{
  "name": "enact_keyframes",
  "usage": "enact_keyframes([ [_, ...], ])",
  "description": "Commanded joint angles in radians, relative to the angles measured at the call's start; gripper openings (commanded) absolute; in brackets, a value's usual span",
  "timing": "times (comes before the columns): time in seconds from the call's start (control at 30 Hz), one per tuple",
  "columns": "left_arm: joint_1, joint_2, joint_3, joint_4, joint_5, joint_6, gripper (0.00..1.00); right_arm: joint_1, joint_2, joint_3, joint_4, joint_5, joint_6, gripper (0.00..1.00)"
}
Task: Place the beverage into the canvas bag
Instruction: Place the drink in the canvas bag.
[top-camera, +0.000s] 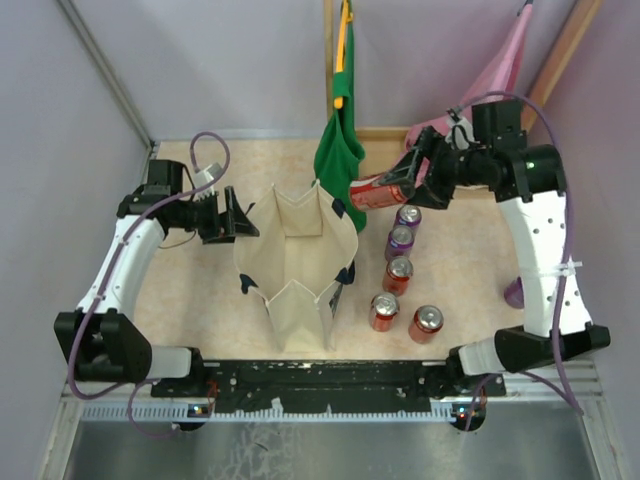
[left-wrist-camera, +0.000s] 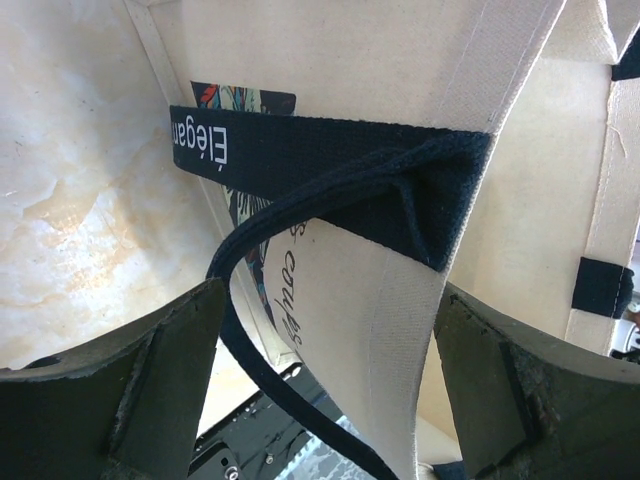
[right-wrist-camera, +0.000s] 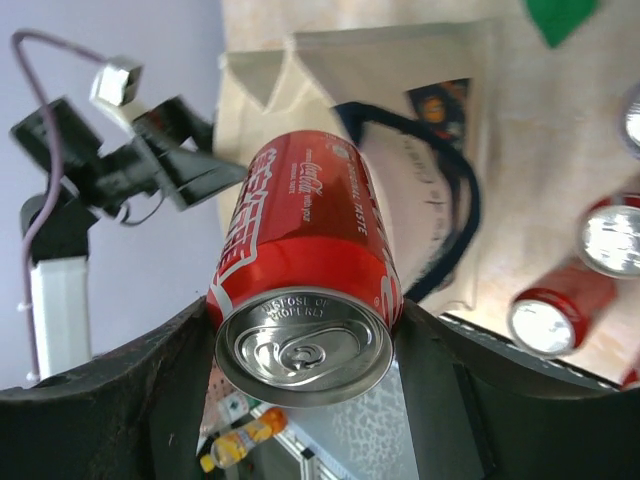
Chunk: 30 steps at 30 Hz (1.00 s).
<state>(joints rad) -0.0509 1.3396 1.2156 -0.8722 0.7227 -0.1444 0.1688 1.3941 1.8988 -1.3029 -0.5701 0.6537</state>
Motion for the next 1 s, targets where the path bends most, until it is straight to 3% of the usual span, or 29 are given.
enact_keyframes([
  [0.0,-0.012,0.004,0.035,-0.010,-0.006,0.023,0.89,0.156,-0.023,0.040,0.272,-0.031,0.176,0.00],
  [0.2,-0.018,0.008,0.042,-0.003,-0.009,0.011,0.89,0.407,0.123,0.135,0.257,0.138,0.134,0.00],
  [0.37,-0.021,0.006,0.059,0.016,-0.006,-0.011,0.89,0.509,0.247,0.227,0.237,0.256,0.059,0.00],
  [0.67,-0.022,-0.031,0.202,0.075,0.010,-0.026,0.95,0.560,0.426,0.331,0.213,0.354,-0.041,0.00],
  [0.97,-0.022,-0.111,0.064,0.007,-0.067,0.052,0.88,0.586,0.506,0.342,0.218,0.382,-0.081,0.00],
])
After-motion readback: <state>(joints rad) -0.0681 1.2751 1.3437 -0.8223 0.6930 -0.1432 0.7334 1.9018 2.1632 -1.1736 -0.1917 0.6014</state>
